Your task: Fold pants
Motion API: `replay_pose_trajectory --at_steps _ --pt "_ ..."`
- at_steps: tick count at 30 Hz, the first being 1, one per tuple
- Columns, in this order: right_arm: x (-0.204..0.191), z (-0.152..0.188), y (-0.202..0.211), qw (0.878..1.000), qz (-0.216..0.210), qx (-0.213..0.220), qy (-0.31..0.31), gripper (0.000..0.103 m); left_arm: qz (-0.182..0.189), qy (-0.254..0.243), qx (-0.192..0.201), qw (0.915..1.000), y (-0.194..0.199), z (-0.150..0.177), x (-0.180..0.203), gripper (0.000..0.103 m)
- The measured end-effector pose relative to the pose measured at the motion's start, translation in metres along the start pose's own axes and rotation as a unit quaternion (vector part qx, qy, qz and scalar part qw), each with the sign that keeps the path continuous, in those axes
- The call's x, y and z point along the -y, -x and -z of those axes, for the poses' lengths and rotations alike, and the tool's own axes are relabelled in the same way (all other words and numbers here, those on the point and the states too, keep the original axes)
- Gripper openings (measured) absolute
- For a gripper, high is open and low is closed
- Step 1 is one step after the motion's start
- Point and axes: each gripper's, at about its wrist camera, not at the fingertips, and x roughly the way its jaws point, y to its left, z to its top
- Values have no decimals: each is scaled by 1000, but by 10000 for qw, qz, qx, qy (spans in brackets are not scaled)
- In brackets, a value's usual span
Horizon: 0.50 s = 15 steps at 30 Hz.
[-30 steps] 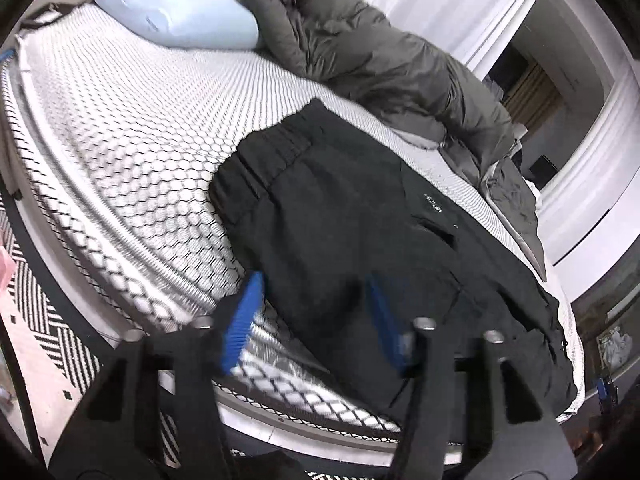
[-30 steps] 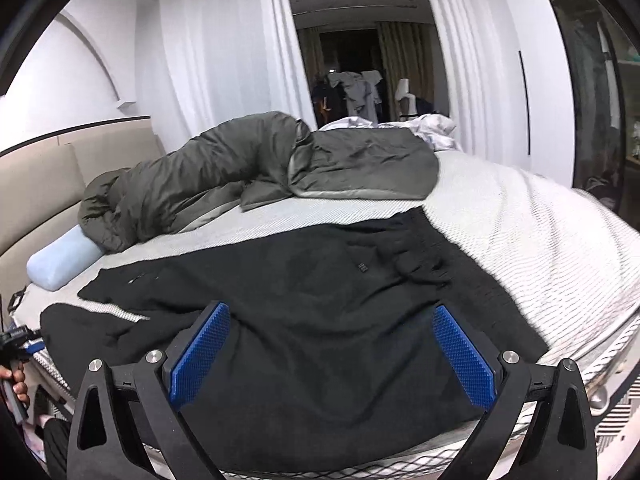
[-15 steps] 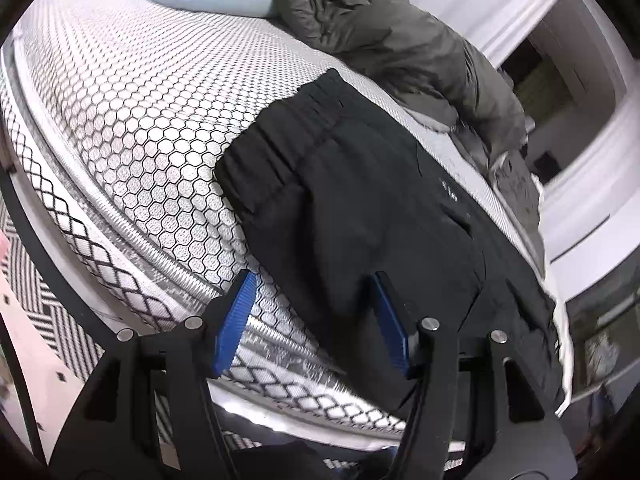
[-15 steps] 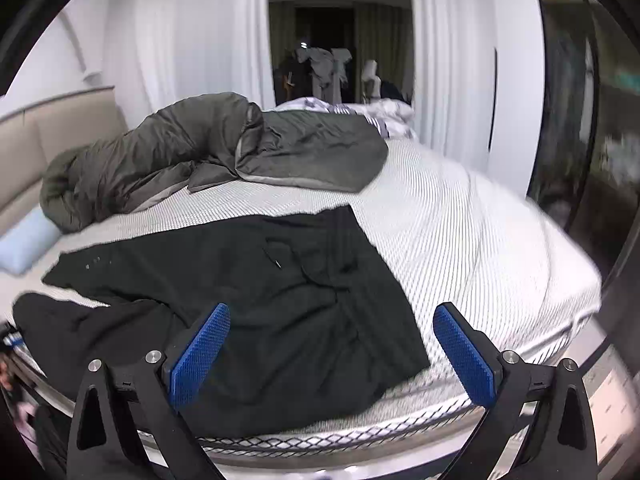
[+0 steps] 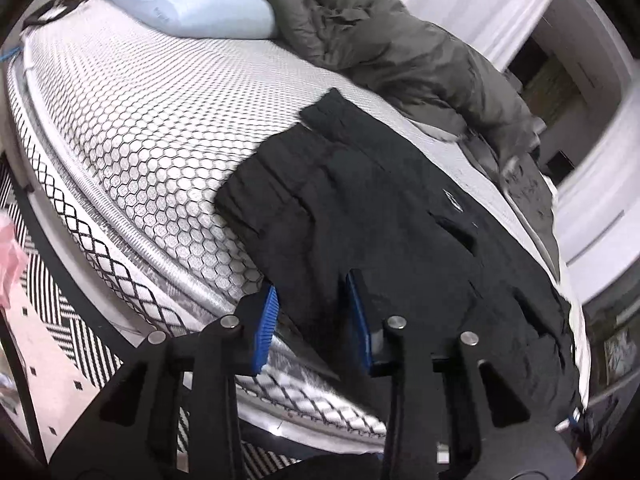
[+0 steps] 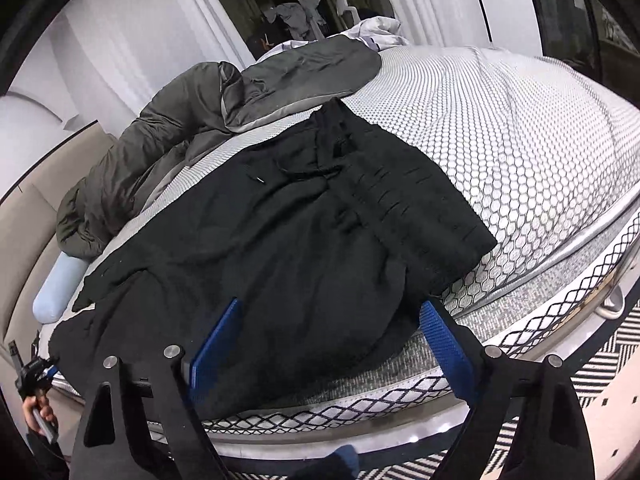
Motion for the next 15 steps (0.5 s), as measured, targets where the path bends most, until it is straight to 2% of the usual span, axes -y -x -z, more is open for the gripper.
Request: replay_pose_trajectory --at_steps 3,4,5,7,9,11,15 --pt "5 0 -8 9996 -220 34 -160 90 107 -28 -99 9999 0 0 3 30" --pt "6 -3 -10 9993 -285 -1 -223 87 118 26 -136 9998 -1 -1 3 30" --pt "9 -4 -15 9989 -330 -45 -325 83 137 60 -135 9998 4 3 0 30" --pt "8 -7 -19 9987 -260 -98 -422 64 245 47 -118 9996 9 3 0 30" --pt "3 -9 -12 9990 -303 76 -318 59 238 -18 -91 9997 13 4 -1 30" --pt "2 -10 -3 9986 -391 224 -282 59 199 -69 -163 9996 7 1 0 30" --pt "13 -4 -2 9979 -397 149 -482 59 206 190 -329 9991 -17 -6 -7 30"
